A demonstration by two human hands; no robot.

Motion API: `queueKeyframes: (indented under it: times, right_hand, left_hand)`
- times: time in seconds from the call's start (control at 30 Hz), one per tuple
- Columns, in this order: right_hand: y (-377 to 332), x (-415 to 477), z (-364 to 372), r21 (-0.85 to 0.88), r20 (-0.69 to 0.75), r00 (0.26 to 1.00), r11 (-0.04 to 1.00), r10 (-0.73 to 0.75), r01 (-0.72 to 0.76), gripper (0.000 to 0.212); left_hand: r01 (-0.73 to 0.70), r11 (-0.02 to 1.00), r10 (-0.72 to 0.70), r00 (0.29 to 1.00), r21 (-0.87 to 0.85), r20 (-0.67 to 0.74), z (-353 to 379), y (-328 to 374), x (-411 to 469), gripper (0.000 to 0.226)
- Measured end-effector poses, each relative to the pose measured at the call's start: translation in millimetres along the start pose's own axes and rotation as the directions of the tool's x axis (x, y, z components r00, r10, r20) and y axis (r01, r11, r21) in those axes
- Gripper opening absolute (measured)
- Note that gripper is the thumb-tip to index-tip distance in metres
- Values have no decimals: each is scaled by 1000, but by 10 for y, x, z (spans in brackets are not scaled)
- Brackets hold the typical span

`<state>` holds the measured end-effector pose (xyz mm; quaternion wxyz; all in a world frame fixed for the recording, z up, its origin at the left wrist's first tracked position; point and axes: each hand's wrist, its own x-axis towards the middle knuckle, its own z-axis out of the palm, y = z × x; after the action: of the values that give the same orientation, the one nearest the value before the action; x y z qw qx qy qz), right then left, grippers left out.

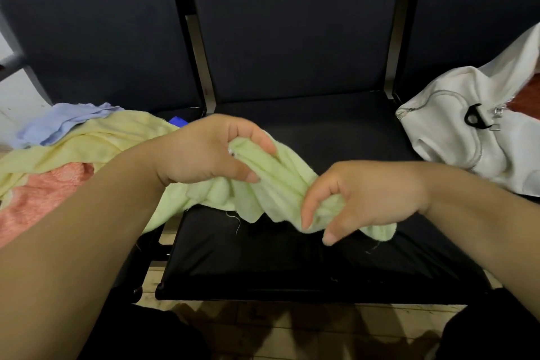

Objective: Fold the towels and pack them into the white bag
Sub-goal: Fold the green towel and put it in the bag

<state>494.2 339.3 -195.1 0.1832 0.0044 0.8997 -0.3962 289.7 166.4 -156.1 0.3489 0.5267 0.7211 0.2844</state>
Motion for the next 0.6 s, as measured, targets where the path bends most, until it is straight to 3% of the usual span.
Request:
queueKeyframes:
  times: [0.17, 0.23, 0.33, 0.43, 0.53, 0.6]
  right_hand:
    - [46, 67, -67, -77, -241, 966, 991, 90, -112, 26]
    - [67, 56, -123, 23, -322, 941, 994, 109, -107, 28]
    - [88, 43, -181, 180, -446, 886, 982, 127, -51, 29]
    - [70, 31, -207, 417, -481, 870, 901, 107, 121, 30]
    - [34, 18, -169, 546, -429, 903, 795, -7, 266, 32]
    - [15, 13, -137, 457, -392, 918, 852, -62, 253, 32]
  left_hand:
    - [-118, 992, 114, 990, -46, -77, 12, 68, -36, 26]
    - [-166, 985, 163, 984, -51, -69, 56, 93, -45, 23]
    - [-139, 990, 139, 983, -7, 119, 94, 126, -64, 23]
    - [-28, 974, -35, 961, 224, 274, 112, 74, -54, 34]
    - [24, 943, -81, 984, 333, 159, 97, 39, 0, 34]
    - [44, 955, -56, 998, 293, 34, 53, 30, 28, 33]
